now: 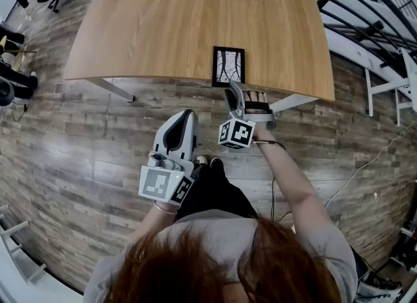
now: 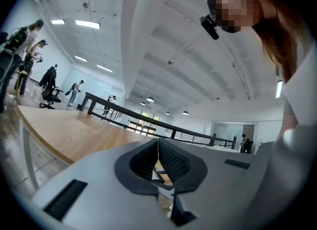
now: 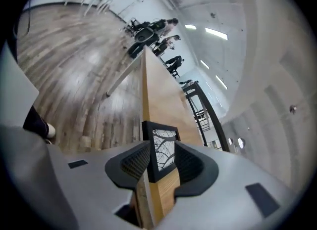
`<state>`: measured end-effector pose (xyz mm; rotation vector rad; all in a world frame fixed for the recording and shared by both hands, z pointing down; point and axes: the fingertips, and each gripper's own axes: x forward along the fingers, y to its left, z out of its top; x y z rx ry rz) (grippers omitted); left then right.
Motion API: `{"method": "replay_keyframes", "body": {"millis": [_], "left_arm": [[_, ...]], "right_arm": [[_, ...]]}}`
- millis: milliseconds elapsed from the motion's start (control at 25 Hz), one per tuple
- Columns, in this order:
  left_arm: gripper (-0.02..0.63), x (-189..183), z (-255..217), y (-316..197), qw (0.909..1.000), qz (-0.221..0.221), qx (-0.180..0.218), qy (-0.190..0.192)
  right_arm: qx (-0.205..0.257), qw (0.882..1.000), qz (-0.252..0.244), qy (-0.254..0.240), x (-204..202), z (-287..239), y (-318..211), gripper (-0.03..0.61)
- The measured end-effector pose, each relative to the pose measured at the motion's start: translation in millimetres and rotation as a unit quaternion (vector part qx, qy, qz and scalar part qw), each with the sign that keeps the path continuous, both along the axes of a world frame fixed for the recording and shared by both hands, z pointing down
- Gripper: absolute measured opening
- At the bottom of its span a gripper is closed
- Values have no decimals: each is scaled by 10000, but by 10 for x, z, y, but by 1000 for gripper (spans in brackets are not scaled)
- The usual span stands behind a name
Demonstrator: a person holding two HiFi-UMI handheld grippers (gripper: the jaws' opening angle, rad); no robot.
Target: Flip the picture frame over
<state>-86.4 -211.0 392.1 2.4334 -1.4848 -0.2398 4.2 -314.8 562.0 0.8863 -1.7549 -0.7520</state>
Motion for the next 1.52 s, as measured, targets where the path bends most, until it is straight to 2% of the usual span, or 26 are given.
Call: {"method": "replay_keyframes", "body": {"millis": [120,280,440,680,880,960,1160,1360,1520], "left_arm": [[8,-92,36,-11,10000,-66,-44,-8],[8,-167,79,-11,9999,-96,-85,-14],[9,-178,66,-42,9999,-80,-80,8],[9,-200,58,-26,9999,-71,-95,21],[9,-234,91,-28,9999,-62,-139,36],[8,-244,82,-23,9999,-53,-135,40],[9,-297,92,-35,9998,-85,-169,67],[8,-330,93,-77,9998,-57,-168,78],[9,-314,35,-95,9999,2,-98,73]], "right_arm": [[191,9987,-131,450,-50,140,-107,137],[285,9974,-18,660,-100,243,-164,135],[-11,9978,180,638,-86,386,-180,135],[221,9973,293,631,-81,314,-209,135],[-94,9971,316,688,-149,441,-278,135],[-38,9965,361,755,-112,482,-299,135],[170,9975,435,532,-99,406,-309,130],[301,9980,409,369,-122,345,-273,97],[443,9974,487,-281,-165,98,-221,95]]}}
